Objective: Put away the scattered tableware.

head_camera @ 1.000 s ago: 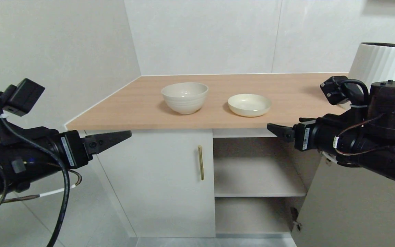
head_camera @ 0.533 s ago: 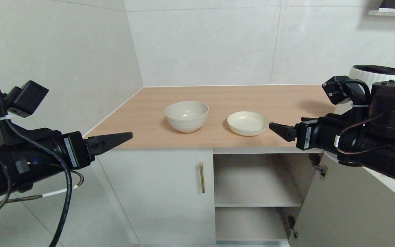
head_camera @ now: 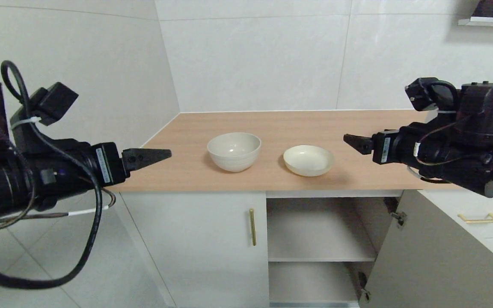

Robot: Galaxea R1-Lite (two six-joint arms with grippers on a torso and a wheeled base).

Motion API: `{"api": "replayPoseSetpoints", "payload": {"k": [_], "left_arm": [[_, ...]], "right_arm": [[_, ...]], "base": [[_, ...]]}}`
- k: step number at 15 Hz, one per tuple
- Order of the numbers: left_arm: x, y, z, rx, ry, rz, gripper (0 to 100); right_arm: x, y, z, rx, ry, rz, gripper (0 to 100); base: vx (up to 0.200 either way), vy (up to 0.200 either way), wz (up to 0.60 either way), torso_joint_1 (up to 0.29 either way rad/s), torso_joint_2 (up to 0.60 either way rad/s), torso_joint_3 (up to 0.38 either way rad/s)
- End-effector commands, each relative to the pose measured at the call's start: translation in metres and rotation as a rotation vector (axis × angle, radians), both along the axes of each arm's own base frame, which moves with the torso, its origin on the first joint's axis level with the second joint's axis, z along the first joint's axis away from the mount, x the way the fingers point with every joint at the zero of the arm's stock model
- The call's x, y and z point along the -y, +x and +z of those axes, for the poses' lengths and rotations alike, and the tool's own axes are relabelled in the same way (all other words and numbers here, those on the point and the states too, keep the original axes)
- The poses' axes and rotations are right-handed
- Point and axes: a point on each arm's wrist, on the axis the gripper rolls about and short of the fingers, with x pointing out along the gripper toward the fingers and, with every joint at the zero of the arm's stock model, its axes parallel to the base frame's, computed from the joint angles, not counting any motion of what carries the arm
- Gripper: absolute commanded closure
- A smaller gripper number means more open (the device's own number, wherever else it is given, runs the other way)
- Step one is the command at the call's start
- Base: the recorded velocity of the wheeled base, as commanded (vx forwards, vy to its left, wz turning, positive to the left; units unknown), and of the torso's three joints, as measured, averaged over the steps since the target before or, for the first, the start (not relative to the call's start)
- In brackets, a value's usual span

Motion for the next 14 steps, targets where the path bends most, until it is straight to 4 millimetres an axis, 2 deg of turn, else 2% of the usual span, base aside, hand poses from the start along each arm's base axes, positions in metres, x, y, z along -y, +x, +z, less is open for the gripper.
{"api": "replayPoseSetpoints", "payload": {"k": [1,3,6,7,9,11,14], "left_arm": [[0.010,0.051,0.009,-0.082,0.069,0.122,0],[0.018,0.074,0.007,-0.097,0.051,0.152,0],[0.045,0.090,0.004,-0.129,-0.027,0.133,0],[0.050,0.098,-0.001,-0.133,-0.017,0.152,0],[0.065,0.115,-0.017,-0.145,0.032,0.252,0],[0.079,0.125,-0.025,-0.133,0.026,0.307,0],[0.096,0.151,-0.055,-0.127,0.042,0.342,0]], "right_arm": [[-0.007,0.028,0.020,-0.105,-0.014,-0.023,0],[-0.013,0.039,0.029,-0.186,0.035,-0.048,0],[-0.018,0.048,0.008,-0.269,0.076,-0.123,0],[-0.016,0.052,0.008,-0.259,0.081,-0.139,0],[-0.017,0.054,0.006,-0.256,0.081,-0.150,0],[-0.016,0.054,0.003,-0.259,0.075,-0.171,0],[-0.017,0.054,0.000,-0.264,0.066,-0.184,0]], "base": [[0.000,0.000,0.00,0.000,0.00,0.000],[0.000,0.000,0.00,0.000,0.00,0.000],[0.000,0.000,0.00,0.000,0.00,0.000],[0.000,0.000,0.00,0.000,0.00,0.000],[0.000,0.000,0.00,0.000,0.00,0.000],[0.000,0.000,0.00,0.000,0.00,0.000],[0.000,0.000,0.00,0.000,0.00,0.000]]}}
